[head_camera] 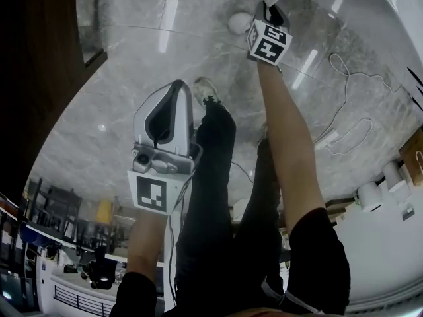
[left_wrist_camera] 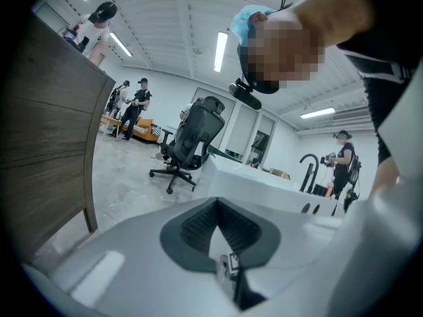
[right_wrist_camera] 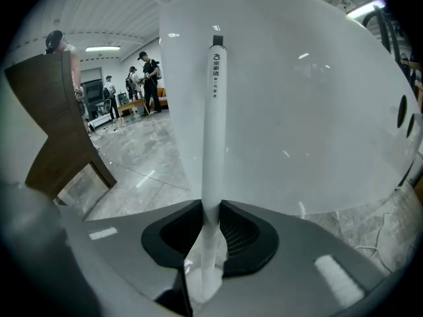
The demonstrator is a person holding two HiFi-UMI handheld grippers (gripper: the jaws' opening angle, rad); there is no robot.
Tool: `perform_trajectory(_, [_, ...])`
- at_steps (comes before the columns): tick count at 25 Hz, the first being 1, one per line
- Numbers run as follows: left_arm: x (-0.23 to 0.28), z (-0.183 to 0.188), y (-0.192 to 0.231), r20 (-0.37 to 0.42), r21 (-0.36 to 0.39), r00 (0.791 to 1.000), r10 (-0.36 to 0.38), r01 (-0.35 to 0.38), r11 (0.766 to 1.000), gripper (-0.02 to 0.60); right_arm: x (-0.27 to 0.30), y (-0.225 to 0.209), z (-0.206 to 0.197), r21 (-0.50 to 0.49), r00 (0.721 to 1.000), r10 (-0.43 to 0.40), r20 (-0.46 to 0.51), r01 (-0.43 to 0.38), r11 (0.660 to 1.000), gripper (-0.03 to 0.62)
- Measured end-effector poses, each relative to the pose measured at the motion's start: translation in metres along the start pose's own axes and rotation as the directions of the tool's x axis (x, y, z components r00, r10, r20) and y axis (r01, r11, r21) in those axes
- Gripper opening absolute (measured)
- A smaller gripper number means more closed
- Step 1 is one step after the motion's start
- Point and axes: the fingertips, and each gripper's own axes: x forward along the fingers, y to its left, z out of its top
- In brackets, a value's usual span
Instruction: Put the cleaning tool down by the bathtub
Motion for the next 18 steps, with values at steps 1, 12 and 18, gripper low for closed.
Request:
perform_trajectory(1, [0.0006,-0.0004,0.0004,0.000,-0.001,1.000,0.001,-0.001,1.000,0.008,0.0024,-0.0016,0.0014,0.006,1.000,-0.003,-0.002,0.003,1.000,0.083])
perform_trajectory(12, [0.0018,-0.0037,0.0016,-0.002,-0.009,1.000,0.017,-0.017,1.000,0.008,0.0109,-0.0084,0.0028,0.023,1.000,-0.001,-0.010,0.001,1.000,0.084])
perform_trajectory(18, [0.0037,-0.0005,0.0038,0.010,-0.008,1.000,0.023,-0.023,1.000,0.008,0.0108,-0.0085,0.0049,0.030,1.000,0.008,-0.010,-0.008,1.000,0.088])
